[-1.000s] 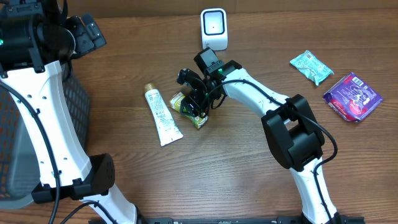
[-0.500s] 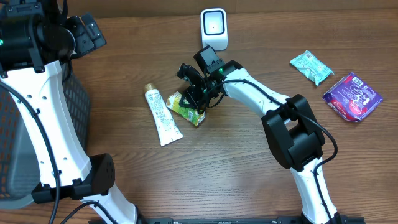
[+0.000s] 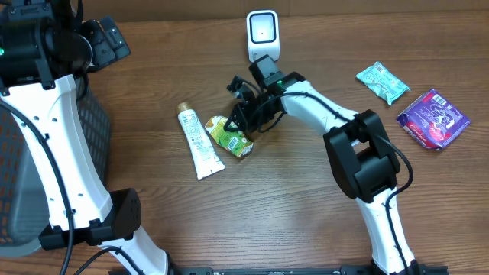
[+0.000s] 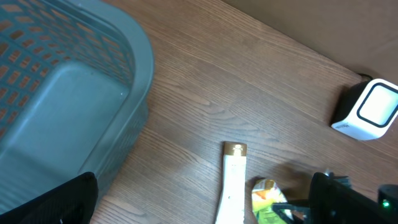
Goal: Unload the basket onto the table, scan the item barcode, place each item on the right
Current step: 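Grasp the Pokka Green Tea pack and lift it toward the scanner, then hold the green tea pack in front of the scanner window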
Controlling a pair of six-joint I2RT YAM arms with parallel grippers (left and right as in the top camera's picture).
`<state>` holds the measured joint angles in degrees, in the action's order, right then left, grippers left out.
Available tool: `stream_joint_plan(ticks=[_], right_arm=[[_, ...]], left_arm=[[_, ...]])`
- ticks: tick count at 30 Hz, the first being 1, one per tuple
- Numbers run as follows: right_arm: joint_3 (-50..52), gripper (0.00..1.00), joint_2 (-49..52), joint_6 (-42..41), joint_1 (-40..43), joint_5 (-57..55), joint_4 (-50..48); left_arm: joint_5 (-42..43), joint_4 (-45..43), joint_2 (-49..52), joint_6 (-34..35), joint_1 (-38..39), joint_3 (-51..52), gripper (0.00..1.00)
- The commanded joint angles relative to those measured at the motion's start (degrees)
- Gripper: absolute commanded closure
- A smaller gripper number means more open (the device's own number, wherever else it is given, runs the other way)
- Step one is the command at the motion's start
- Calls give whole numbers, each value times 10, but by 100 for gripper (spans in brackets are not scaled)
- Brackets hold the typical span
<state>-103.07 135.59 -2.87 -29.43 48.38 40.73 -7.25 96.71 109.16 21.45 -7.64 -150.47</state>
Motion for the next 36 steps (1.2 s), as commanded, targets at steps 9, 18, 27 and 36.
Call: stream_joint_plan(ticks=[9,18,27,36], right_arm=[[-22,96,-99,-176,85,52,-108],[-22,96,-268,-305,125,-120,-119],[-19,96,-371,-268,130,-95,-94],[39,96,-375,-257,129,-89,-161]], left_arm=[[3,1,2,8,-2,1,1],[3,1,2,8,-2,1,0],[3,1,2,8,-2,1,0],[3,1,2,8,-2,1,1]])
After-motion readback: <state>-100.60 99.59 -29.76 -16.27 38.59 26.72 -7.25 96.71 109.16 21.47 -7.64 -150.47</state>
